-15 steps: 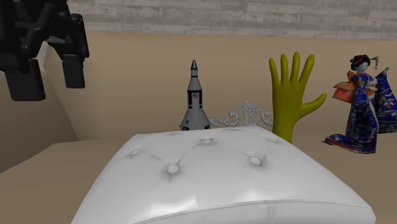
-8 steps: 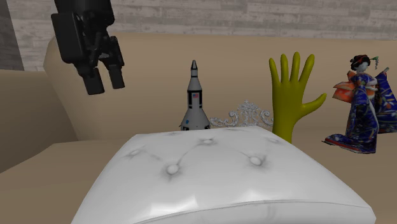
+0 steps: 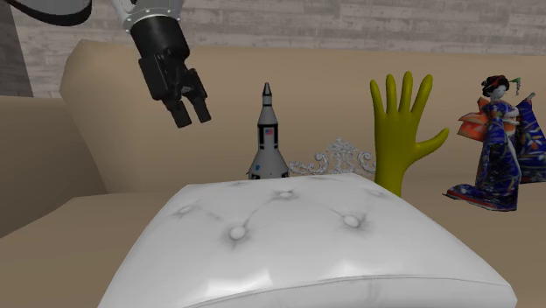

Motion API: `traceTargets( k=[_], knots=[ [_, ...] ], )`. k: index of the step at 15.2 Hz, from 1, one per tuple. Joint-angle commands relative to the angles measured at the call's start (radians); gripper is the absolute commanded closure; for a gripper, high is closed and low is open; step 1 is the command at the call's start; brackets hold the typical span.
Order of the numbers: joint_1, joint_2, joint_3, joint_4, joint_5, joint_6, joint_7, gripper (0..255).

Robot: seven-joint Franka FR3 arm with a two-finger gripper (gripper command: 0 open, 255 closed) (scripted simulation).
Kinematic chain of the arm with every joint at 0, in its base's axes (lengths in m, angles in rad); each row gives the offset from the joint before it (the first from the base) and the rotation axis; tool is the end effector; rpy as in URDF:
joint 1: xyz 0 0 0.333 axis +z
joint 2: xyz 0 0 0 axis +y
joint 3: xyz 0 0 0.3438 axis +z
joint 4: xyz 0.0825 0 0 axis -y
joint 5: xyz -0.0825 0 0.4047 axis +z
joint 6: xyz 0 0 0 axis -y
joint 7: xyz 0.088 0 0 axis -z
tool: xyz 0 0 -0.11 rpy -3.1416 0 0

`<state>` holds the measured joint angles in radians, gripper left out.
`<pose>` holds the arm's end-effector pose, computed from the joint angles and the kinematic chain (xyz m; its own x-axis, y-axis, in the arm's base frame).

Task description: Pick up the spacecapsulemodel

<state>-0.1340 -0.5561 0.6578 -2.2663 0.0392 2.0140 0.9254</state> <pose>0.3656 0.2635 0.5591 0.8422 -0.4121 0.3477 -0.4443 -0.8958 0.0144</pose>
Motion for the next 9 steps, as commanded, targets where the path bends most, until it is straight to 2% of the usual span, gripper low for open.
traceTargets(
  k=[1, 4, 7, 8, 9],
  knots=[
    [-0.064, 0.065, 0.097, 0.058, -0.065, 0.035, 0.118, 0],
    [-0.183, 0.170, 0.260, 0.158, -0.197, 0.053, 0.299, 0],
    [-0.349, 0.316, 0.484, 0.284, -0.397, 0.020, 0.513, 0],
    [-0.426, 0.394, 0.596, 0.334, -0.500, -0.015, 0.602, 0],
    [-0.529, 0.573, 0.788, 0.399, -0.706, -0.112, 0.749, 0]
  ],
)
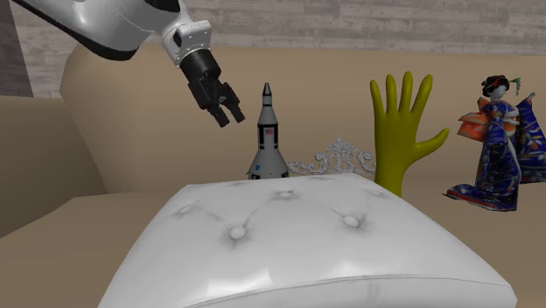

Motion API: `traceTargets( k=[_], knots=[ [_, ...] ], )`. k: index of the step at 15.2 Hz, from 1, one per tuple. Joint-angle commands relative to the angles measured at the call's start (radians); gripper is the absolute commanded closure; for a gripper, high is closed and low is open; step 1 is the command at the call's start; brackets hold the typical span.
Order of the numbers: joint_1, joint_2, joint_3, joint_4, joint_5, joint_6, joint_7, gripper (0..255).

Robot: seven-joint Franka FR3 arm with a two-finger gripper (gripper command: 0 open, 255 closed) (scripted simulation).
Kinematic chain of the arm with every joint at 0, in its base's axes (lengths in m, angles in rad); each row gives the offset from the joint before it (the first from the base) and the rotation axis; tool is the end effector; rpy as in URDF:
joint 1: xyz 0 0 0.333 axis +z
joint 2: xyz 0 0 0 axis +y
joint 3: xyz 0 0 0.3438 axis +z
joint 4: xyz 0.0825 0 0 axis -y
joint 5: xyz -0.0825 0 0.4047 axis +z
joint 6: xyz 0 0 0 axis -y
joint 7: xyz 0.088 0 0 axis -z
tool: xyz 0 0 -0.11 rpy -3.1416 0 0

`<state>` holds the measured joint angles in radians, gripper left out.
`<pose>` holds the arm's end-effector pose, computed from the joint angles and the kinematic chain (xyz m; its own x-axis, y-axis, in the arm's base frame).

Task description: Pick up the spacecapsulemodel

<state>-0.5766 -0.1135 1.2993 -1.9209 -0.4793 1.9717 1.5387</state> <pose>0.4422 0.3771 0.5372 0.6790 -0.5055 0.5324 -0.5958 -0.8031 -0.0026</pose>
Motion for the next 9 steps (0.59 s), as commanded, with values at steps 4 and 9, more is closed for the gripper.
traceTargets(
  k=[4, 9],
  knots=[
    [0.418, 0.494, -0.142, 0.299, -0.586, -0.352, 0.366, 0],
    [0.623, 0.643, -0.265, 0.471, -0.743, -0.460, 0.428, 0]
  ],
)
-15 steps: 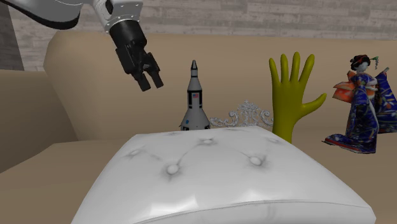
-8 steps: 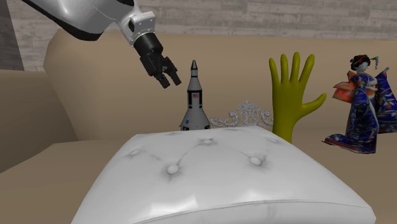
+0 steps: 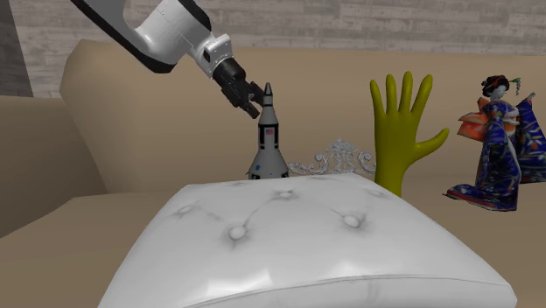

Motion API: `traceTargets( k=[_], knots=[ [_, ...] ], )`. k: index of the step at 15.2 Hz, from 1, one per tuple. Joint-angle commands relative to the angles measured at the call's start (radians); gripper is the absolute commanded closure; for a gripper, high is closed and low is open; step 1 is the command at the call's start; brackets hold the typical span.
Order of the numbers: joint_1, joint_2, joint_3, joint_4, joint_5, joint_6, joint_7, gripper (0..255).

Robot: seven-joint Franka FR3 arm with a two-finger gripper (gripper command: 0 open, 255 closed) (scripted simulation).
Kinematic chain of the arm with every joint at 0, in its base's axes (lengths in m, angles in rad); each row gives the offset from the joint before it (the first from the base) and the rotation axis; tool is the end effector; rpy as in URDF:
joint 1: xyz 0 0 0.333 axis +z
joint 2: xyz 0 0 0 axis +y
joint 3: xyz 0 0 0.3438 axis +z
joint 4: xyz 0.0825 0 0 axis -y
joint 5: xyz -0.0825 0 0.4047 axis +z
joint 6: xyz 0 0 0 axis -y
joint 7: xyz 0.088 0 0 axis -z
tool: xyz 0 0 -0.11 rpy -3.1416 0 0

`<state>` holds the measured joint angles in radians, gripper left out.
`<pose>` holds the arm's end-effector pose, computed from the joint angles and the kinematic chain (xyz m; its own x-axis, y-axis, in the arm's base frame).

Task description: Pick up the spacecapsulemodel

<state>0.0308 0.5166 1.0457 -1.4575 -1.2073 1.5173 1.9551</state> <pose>0.5292 0.4486 0.5311 0.4537 -0.5495 0.7016 -0.7136 -0.6956 -0.0833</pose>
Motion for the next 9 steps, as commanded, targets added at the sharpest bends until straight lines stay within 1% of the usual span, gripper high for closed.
traceTargets(
  k=[1, 5, 8, 9],
  knots=[
    [0.013, 0.015, -0.012, -0.003, -0.017, 0.001, 0.020, 0],
    [0.005, 0.025, -0.018, -0.042, -0.025, 0.027, 0.054, 0],
    [0.004, 0.026, -0.018, -0.047, -0.027, 0.031, 0.059, 0],
    [0.005, 0.027, -0.019, -0.045, -0.027, 0.030, 0.058, 255]
  ],
)
